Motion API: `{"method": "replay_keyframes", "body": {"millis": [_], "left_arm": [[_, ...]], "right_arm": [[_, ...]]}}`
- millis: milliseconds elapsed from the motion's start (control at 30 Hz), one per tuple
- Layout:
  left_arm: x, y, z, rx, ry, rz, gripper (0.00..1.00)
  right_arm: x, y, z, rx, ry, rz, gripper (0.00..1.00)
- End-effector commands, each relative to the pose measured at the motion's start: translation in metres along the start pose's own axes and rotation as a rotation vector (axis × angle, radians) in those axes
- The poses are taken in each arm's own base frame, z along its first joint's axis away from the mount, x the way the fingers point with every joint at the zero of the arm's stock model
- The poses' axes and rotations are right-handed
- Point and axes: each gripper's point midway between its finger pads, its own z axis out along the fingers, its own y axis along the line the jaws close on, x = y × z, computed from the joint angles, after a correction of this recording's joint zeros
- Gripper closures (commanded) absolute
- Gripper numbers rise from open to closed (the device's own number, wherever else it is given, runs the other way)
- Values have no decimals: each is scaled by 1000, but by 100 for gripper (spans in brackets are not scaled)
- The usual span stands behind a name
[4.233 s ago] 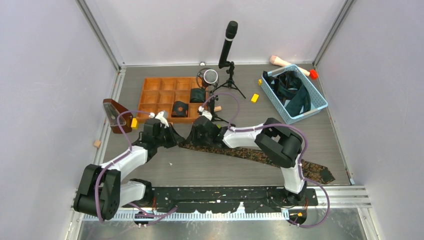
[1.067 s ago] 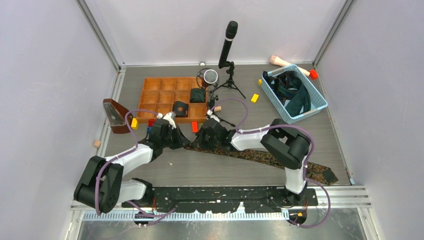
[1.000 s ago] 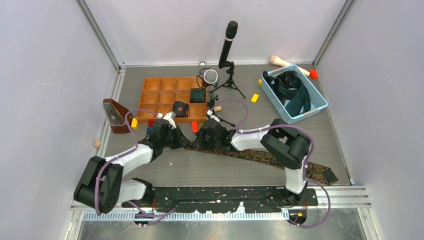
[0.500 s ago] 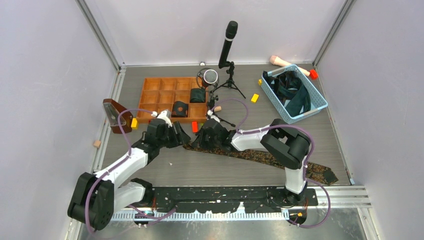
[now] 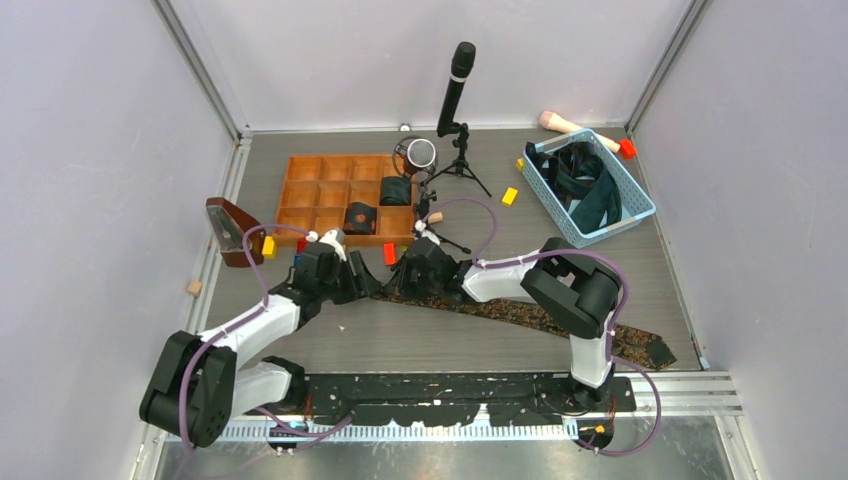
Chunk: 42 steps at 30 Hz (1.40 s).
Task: Roll the ties
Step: Roll the tie at the center of the board.
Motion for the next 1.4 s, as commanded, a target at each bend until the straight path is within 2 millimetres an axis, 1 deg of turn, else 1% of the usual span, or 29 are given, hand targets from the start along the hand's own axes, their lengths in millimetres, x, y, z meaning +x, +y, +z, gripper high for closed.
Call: {"method": "replay_keyframes", "body": {"millis": [0, 267, 467, 833, 867, 933, 1000, 1100, 1233, 1367], "left_arm": [[-1, -10, 0, 63, -15, 5, 43], [0, -17, 4, 110, -7, 7, 53], [-2, -15, 8, 100, -12, 12, 54], [0, -6, 15, 61, 3, 28, 57], [0, -5, 15, 53, 5, 29, 56], [-1, -1, 14, 29, 2, 27, 48], [-2, 3, 13, 3, -7, 24, 42], [-5, 5, 11, -17, -16, 23, 37], [-6, 7, 11, -30, -19, 25, 36], [-4, 6, 14, -20, -9, 25, 38]], "right_arm": [[4, -12, -1, 41, 2, -2, 100], [3, -11, -1, 41, 2, -4, 100], [4, -13, -1, 45, 4, -6, 100], [4, -12, 0, 44, 5, -5, 100], [4, -12, 0, 44, 6, -5, 100], [4, -12, 0, 44, 6, -5, 100], [4, -13, 0, 44, 5, -3, 100], [5, -12, 0, 41, 7, -5, 100], [5, -12, 0, 39, 7, -3, 100], [5, -12, 0, 38, 7, -2, 100]]}}
